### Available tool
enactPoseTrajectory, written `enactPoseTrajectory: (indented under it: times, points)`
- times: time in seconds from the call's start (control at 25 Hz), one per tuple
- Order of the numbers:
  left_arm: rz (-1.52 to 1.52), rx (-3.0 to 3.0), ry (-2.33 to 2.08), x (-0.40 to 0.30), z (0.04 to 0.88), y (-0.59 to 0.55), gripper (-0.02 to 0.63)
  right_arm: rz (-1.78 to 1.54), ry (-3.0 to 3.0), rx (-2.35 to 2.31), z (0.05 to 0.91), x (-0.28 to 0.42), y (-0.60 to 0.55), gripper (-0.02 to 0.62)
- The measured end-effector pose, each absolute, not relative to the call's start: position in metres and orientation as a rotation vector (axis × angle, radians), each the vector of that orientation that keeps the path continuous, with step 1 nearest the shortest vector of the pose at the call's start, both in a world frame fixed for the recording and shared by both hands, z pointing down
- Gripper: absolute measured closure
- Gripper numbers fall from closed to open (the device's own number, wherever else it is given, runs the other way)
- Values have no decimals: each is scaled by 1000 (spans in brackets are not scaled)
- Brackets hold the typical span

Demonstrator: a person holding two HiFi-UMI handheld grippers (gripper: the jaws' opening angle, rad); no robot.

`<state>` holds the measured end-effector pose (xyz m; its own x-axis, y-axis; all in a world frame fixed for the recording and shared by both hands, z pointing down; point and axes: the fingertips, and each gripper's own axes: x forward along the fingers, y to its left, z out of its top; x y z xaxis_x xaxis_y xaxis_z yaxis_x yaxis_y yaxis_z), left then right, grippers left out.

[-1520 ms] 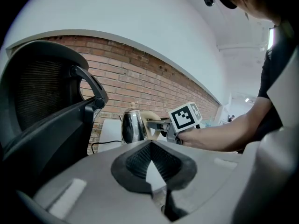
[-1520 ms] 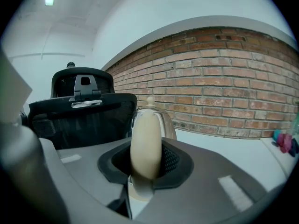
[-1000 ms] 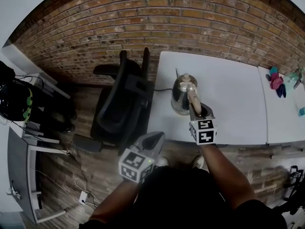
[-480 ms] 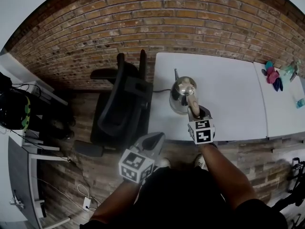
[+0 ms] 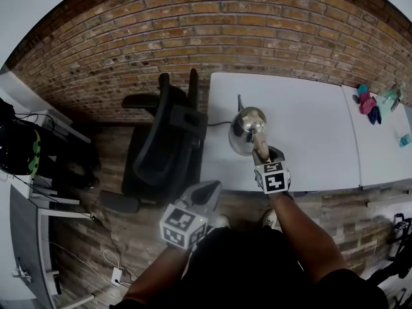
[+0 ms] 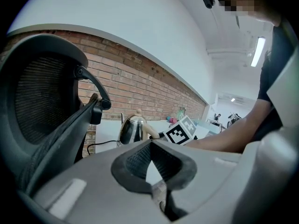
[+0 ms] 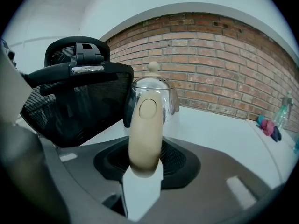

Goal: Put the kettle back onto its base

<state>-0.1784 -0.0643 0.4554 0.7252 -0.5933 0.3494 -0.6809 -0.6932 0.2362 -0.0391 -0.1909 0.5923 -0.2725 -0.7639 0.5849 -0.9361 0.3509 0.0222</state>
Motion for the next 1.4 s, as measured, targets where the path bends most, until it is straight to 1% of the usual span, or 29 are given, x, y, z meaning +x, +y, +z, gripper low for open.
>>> enactPoseTrajectory:
  times: [0.12, 0.24, 0.44, 0.48, 0.52, 0.6, 0.64, 0.76, 0.88, 1.12, 1.4]
  points:
    - [345, 2588, -989, -178, 454, -65, 604, 441, -2102, 1469, 592, -34, -186, 366]
    - [340, 2606, -976, -174, 453, -67, 604, 407, -2117, 1462, 580, -32, -178, 324]
    - [321, 2645, -934, -167, 444, -71, 606, 398, -2163, 1521, 544, -22, -149, 313]
    - [313, 2652, -924, -165, 441, -71, 606, 406, -2183, 1546, 533, -19, -142, 324]
    - [307, 2658, -914, -163, 438, -71, 604, 421, -2213, 1571, 522, -17, -134, 355]
    - [295, 2669, -893, -160, 434, -71, 606, 482, -2306, 1601, 498, -15, -117, 521]
    - [291, 2676, -882, -158, 432, -71, 606, 530, -2363, 1601, 487, -15, -109, 570]
    - [285, 2696, -840, -153, 429, -72, 604, 663, -2481, 1623, 460, -12, -85, 571]
    - [281, 2709, -805, -149, 427, -70, 604, 701, -2519, 1694, 439, -2, -64, 571]
    - [276, 2731, -811, -141, 420, -57, 606, 583, -2515, 1690, 422, 10, -33, 572]
    - [249, 2716, -883, -122, 403, -32, 604, 533, -2502, 1616, 407, 36, -1, 572]
